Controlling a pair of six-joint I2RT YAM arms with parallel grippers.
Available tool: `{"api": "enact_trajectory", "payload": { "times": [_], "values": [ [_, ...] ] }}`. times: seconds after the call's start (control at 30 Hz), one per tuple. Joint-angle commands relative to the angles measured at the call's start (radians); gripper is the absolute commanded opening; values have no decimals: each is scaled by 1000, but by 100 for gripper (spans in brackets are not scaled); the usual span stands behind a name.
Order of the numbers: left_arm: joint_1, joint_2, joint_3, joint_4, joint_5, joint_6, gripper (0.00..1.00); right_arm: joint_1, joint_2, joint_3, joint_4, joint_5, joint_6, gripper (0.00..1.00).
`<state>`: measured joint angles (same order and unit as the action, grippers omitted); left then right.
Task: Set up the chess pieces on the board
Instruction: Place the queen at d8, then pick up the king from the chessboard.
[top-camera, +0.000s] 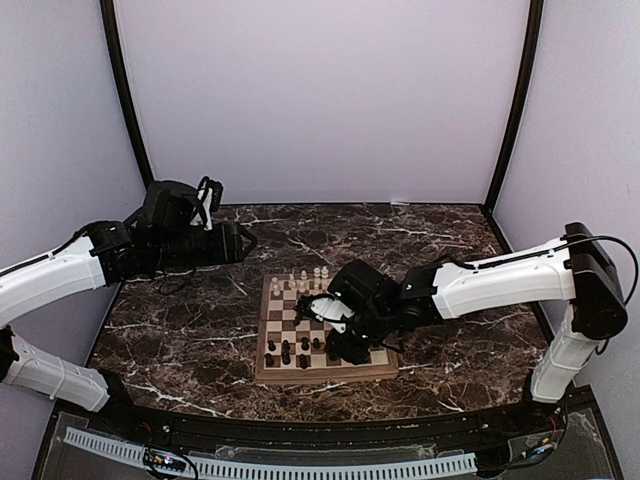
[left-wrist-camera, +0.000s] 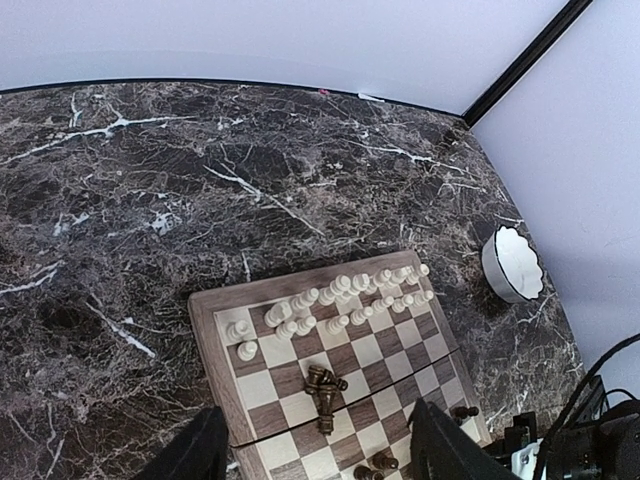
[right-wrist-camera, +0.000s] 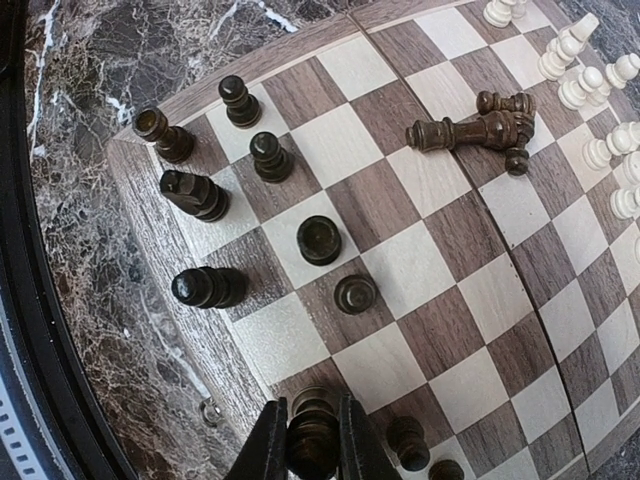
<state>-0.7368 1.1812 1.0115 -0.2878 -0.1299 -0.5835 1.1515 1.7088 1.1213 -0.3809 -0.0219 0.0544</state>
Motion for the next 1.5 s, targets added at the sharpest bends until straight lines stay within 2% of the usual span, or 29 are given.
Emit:
{"api": "enact_trajectory", "payload": {
  "times": [0.0,0.37,0.53,0.8,0.93,1.1,1.17,1.3,1.4,1.47],
  "values": [
    [7,2,30,-16,16,-3,64,4,-10,-10,33,-1,9,7],
    [13,6,26,-20,24,-4,64,4,23,0,18,-32,-1,8],
    [16,9,25,-21,32,-4,64,5,32,6,9,-26,-3,12],
    [19,18,27,-19,44,-3,64,5,31,22,-14,-6,-3,29],
    [23,26,31,-17,52,5,64,-4,-19,28,-16,-4,-14,36],
    [28,48,57,-72,78,52,64,-25,-96,102,-95,-13,-31,40],
    [27,72,75,-132,98,88,61,-30,-127,126,-121,-9,-30,41],
    [27,149,94,-233,207,161,46,-52,-181,124,-133,8,2,41],
    [25,227,128,-321,248,167,43,-78,-196,109,-134,19,39,42],
    [23,259,133,-325,274,169,43,-93,-201,97,-127,51,56,42]
  ]
}}
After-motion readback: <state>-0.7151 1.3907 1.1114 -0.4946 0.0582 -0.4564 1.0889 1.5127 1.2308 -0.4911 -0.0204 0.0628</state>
